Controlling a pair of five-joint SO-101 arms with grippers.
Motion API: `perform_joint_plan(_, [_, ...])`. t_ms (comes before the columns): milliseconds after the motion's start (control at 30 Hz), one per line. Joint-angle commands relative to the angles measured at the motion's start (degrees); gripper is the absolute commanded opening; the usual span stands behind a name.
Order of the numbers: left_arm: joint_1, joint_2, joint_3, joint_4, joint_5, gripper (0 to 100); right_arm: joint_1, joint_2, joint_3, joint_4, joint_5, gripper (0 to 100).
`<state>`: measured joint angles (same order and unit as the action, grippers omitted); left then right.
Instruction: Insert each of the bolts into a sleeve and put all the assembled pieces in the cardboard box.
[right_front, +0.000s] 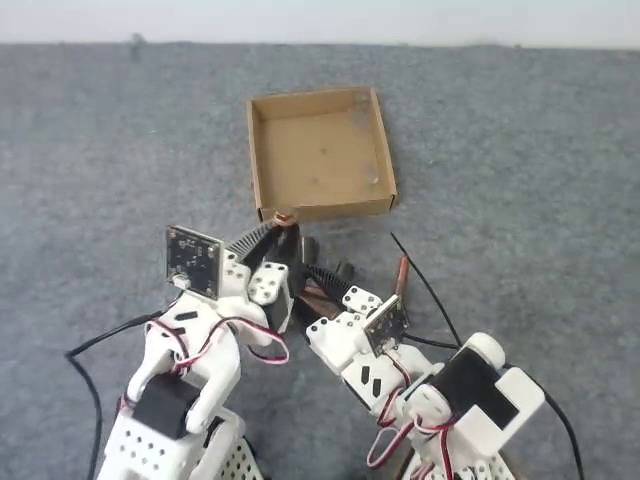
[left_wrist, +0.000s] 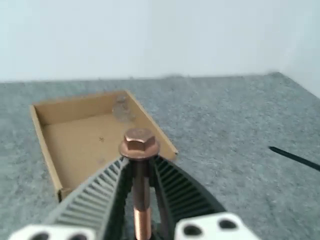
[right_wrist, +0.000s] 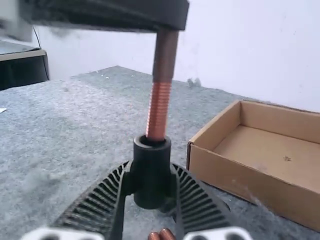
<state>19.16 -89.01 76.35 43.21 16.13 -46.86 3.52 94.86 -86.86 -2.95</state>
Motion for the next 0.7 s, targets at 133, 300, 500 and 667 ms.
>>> perform_joint_plan(133, [-2.73, 0.0, 1.27, -5.45, 0.35, 1, 0.92, -0.31, -0.79, -1.27, 0.79, 0.6])
perform_joint_plan(300, [-2.73, 0.0, 1.27, -5.45, 0.35, 1, 0.92, -0.31, -0.97, -1.19, 0.79, 0.6])
perform_joint_plan(500, [-2.64, -0.26, 1.19, -5.45, 0.44, 1, 0.92, -0.31, -1.05, -1.19, 0.79, 0.6])
perform_joint_plan(667, [-2.73, -7.91, 1.63, -5.36, 0.44, 1, 1.19, -0.31, -2.81, 2.68, 0.79, 0.6])
